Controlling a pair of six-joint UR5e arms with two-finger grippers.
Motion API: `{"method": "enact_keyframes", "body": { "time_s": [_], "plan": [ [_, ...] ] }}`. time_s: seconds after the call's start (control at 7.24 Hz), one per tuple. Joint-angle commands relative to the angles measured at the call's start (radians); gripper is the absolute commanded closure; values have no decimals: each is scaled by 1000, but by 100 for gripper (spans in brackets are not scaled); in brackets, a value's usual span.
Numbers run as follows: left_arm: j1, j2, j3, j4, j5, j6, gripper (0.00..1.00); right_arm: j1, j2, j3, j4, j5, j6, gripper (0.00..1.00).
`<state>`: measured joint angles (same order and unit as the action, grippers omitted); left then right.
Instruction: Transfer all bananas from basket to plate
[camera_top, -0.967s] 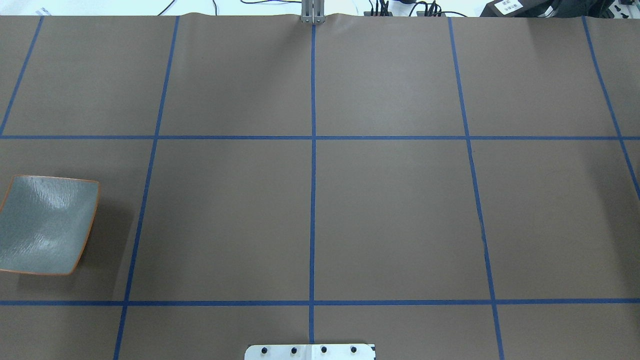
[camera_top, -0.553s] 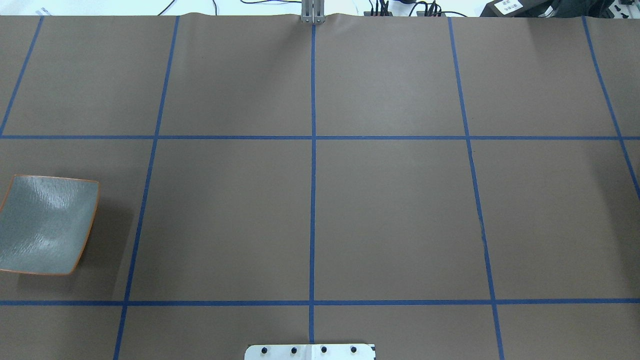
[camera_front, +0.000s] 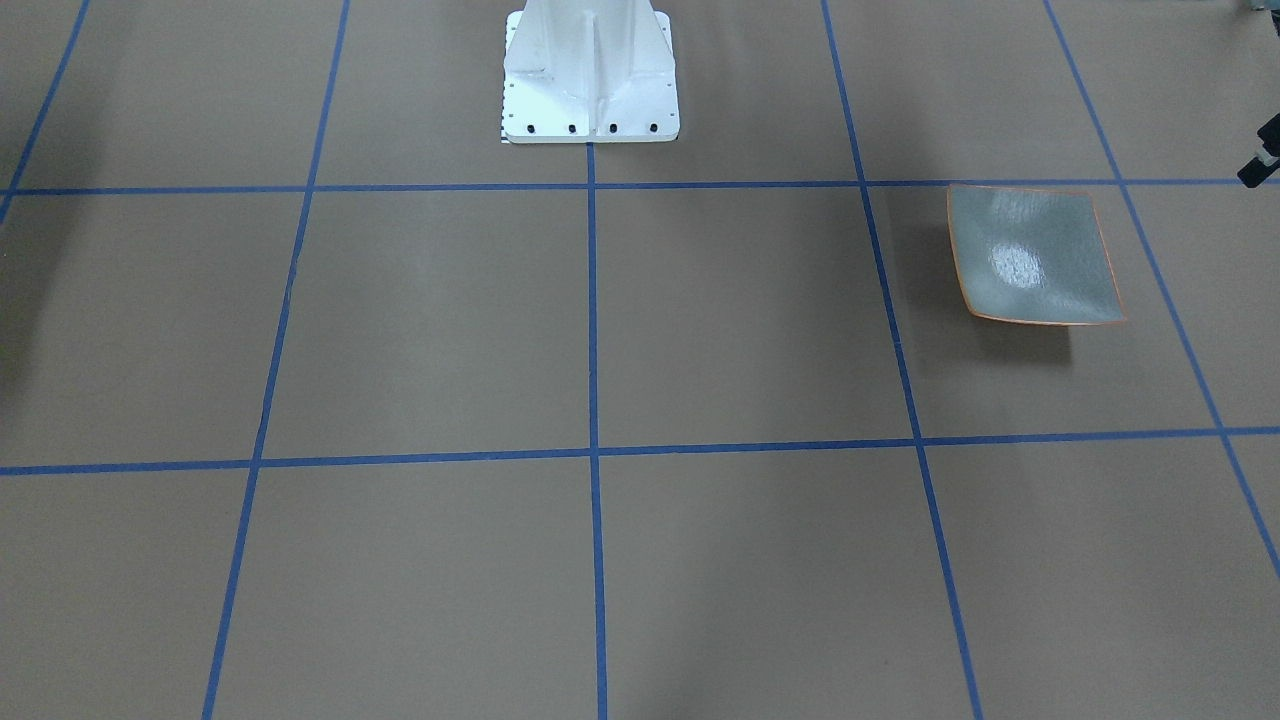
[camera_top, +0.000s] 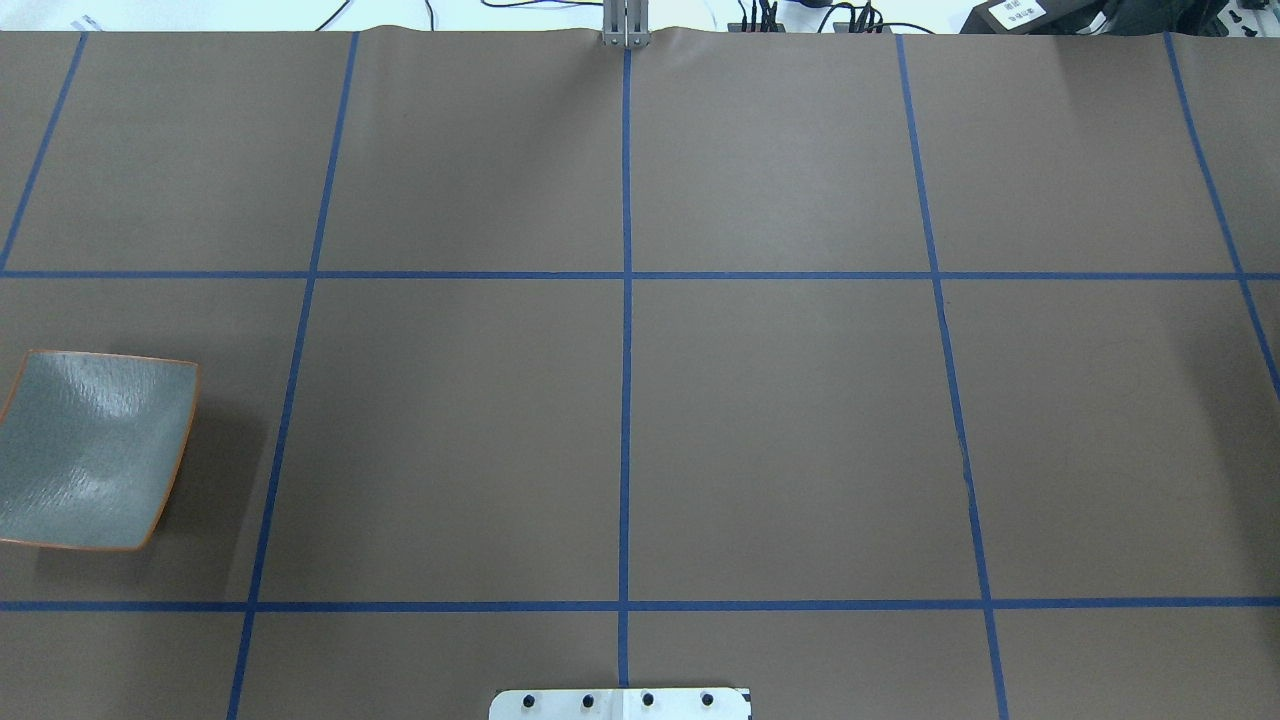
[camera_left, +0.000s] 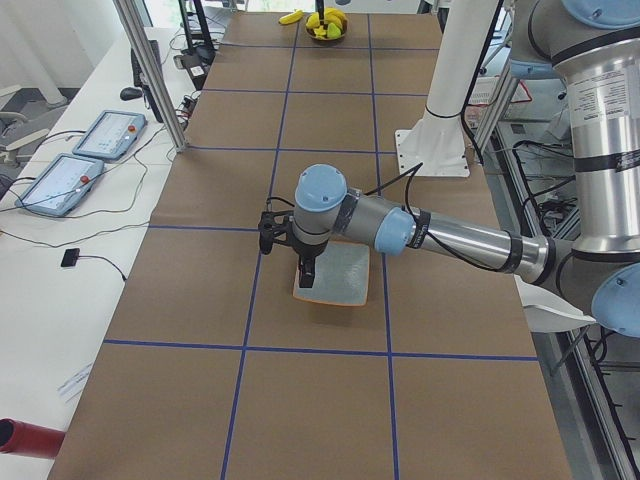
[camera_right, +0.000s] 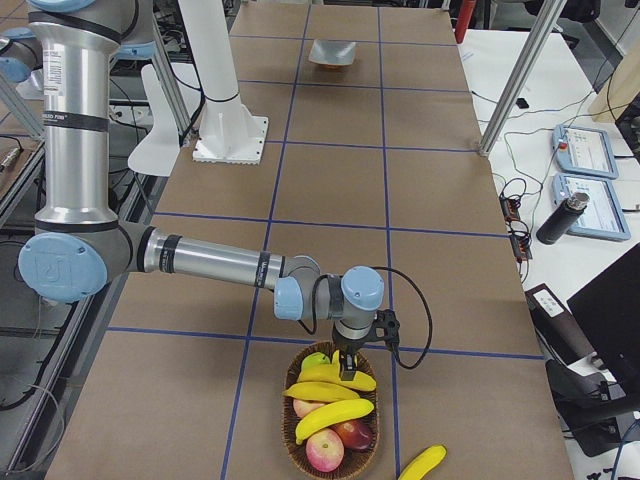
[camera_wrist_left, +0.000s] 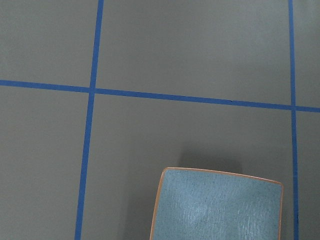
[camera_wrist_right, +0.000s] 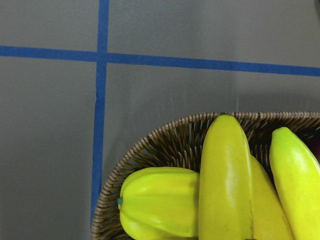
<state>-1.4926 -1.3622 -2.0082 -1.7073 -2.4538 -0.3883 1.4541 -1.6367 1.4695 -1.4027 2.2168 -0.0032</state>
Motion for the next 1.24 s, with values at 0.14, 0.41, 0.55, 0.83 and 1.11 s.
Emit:
{"method": "enact_keyframes", "body": {
  "time_s": [0.14,0.41,0.55,0.83,1.11],
  "plan": [
    [0,0,3,0,-33,-1,0,0,3,17,-50,-20,-57,14],
    [0,17,0,0,-54,-1,0,5,23,12,-117,-32,-150,14],
    [0,18,0,0,-56,-1,0,5,15,6,-113,-52,-152,14],
    [0,18,-1,-2,-56,-1,0,5,6,6,-108,-98,-156,15],
    [-3,18,-4,-2,-74,-1,0,3,6,-11,-108,-97,-155,23]
  ]
}}
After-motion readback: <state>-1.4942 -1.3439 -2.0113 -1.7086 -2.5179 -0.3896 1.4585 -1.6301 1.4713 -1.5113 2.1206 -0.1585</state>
